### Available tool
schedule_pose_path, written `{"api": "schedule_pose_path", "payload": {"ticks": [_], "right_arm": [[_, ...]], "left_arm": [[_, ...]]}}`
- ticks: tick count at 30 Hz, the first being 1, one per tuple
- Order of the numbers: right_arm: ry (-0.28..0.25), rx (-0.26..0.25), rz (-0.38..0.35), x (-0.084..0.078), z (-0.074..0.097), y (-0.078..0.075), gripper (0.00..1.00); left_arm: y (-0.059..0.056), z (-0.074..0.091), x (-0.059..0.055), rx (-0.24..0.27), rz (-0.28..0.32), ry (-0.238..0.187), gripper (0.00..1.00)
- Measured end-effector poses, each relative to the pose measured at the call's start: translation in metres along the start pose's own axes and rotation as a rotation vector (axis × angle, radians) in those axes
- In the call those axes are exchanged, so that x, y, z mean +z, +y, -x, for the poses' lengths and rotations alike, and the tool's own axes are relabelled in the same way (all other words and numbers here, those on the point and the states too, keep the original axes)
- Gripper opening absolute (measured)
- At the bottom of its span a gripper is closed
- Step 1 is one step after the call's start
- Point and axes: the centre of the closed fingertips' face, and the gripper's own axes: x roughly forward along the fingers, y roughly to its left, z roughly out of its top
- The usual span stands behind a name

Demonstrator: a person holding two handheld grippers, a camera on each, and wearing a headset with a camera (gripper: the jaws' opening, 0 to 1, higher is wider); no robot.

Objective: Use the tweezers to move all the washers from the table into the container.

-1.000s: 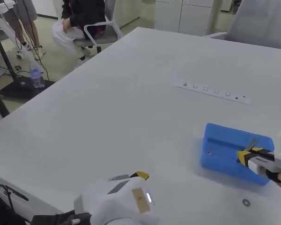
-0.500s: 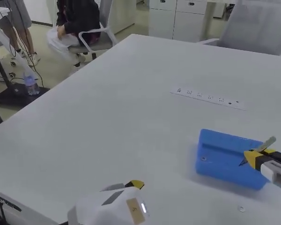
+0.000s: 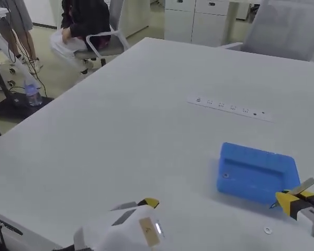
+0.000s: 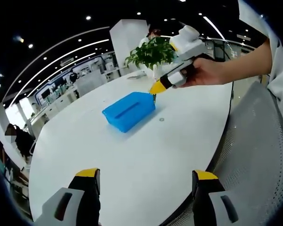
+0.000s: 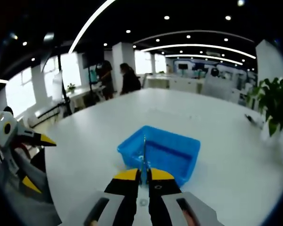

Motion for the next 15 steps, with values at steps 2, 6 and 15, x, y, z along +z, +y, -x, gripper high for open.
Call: {"api": "schedule_pose_path", "payload": {"ticks": [2, 6, 15], "right_arm": [[0.01, -0.001, 0.002, -0.005, -0.001, 0.001, 0.04], [0.039, -0.002, 0.014, -0.017, -0.004, -0.001, 0.04], [0.074, -0.005, 0.019, -0.033, -0.016, -0.015, 0.04]], "left_arm": [[0.0, 0.0, 0.0, -0.001, -0.002, 0.003, 0.81], [0.0, 0.0, -0.001, 0.0, -0.003, 0.004, 0.81], [0.0, -0.001, -0.001, 0.002, -0.009, 0.007, 0.8]]}}
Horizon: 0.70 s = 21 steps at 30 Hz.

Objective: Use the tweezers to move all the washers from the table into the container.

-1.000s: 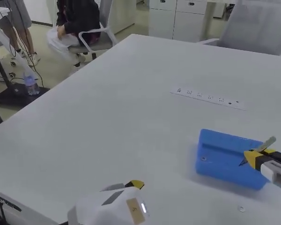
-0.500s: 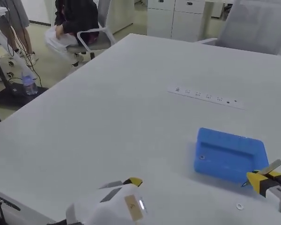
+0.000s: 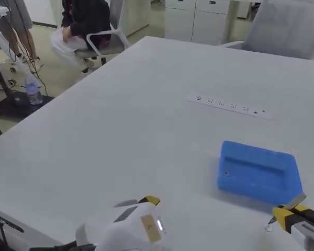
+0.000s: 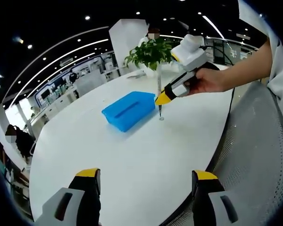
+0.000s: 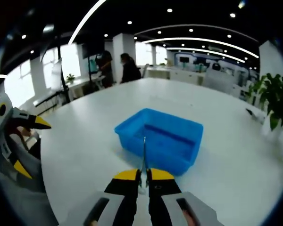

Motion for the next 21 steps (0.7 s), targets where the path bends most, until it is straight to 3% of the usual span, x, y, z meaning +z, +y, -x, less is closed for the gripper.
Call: {"api": "schedule_pose_path", "payload": {"ticks": [7, 21], "right_arm": [[0.026, -0.005, 0.016, -0.0102, -0.0031, -0.0031, 0.04], [0.014, -0.003, 0.016, -0.0099, 0.0009, -0.0007, 0.03]], "left_arm": [[-0.0005, -0.0006, -0.0017, -0.002, -0.003, 0.01, 0.8], [-0.0009, -0.001, -0.0022, -0.004, -0.01, 0.015, 0.8]]}}
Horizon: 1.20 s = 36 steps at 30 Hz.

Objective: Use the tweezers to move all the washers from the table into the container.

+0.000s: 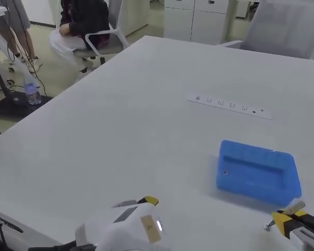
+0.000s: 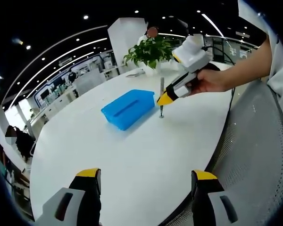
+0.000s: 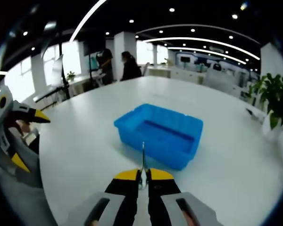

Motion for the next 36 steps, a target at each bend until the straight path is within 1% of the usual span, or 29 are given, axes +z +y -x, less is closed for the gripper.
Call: {"api": "schedule_pose_path", "payload": {"ticks": [4, 7, 11, 15, 18, 23, 25, 32, 36], "right_arm": [[0.014, 0.004, -0.006, 0.001, -0.002, -0.002, 0.03], [0.012, 0.012, -0.005, 0.005, 0.001, 0.001, 0.03], [-0.011, 0.01, -0.007, 0.017, 0.007, 0.002, 0.03], [-0.049, 0.006, -0.03, 0.031, 0.013, 0.003, 0.03], [-0.081, 0.003, -0.05, 0.042, 0.016, -0.001, 0.03], [-0.12, -0.021, -0.045, 0.058, 0.022, -0.006, 0.03], [-0.145, -0.022, -0.065, 0.065, 0.024, -0.008, 0.03], [-0.171, -0.037, -0.054, 0.081, 0.024, -0.015, 0.03], [-0.168, -0.041, -0.025, 0.085, 0.016, -0.02, 0.03]], "left_arm": [[0.0, 0.0, -0.001, 0.0, -0.001, 0.003, 0.79], [0.0, 0.0, -0.001, -0.001, -0.002, 0.004, 0.79], [-0.001, 0.0, -0.001, -0.003, -0.003, 0.006, 0.79], [-0.001, 0.0, -0.001, -0.004, -0.005, 0.006, 0.79], [-0.002, 0.0, -0.001, -0.007, -0.006, 0.007, 0.79], [-0.002, 0.0, -0.002, -0.007, -0.008, 0.009, 0.79], [-0.003, 0.0, -0.002, -0.011, -0.009, 0.014, 0.79], [-0.004, -0.001, -0.004, -0.01, -0.02, 0.022, 0.79], [-0.003, -0.001, -0.004, -0.009, -0.02, 0.025, 0.79]]}}
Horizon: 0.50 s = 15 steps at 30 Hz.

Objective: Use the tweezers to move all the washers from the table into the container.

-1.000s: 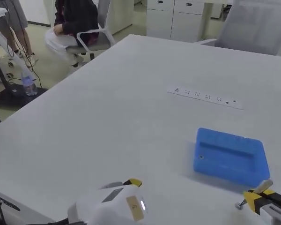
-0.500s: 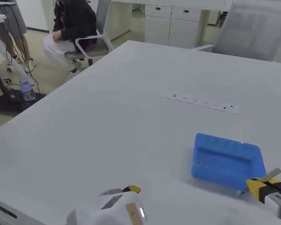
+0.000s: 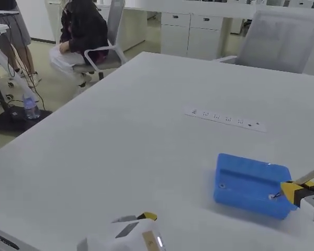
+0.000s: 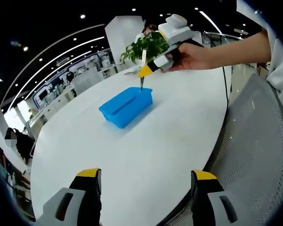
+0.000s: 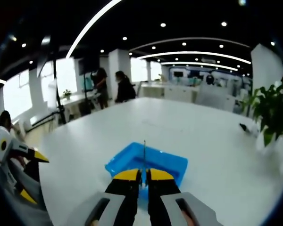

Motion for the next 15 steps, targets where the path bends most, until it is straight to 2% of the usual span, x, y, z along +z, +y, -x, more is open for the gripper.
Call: {"api": "schedule_pose_path", "payload": {"ticks": [9, 15], "right_arm": [[0.026, -0.004, 0.051, 0.002, -0.02, -0.011, 0.03], [0.073, 0.0, 0.044, -0.012, -0.035, -0.018, 0.03]], "left_arm": [[-0.003, 0.0, 0.0, -0.011, -0.011, -0.001, 0.79], [-0.003, 0.0, 0.0, -0.011, -0.009, 0.003, 0.78]]}}
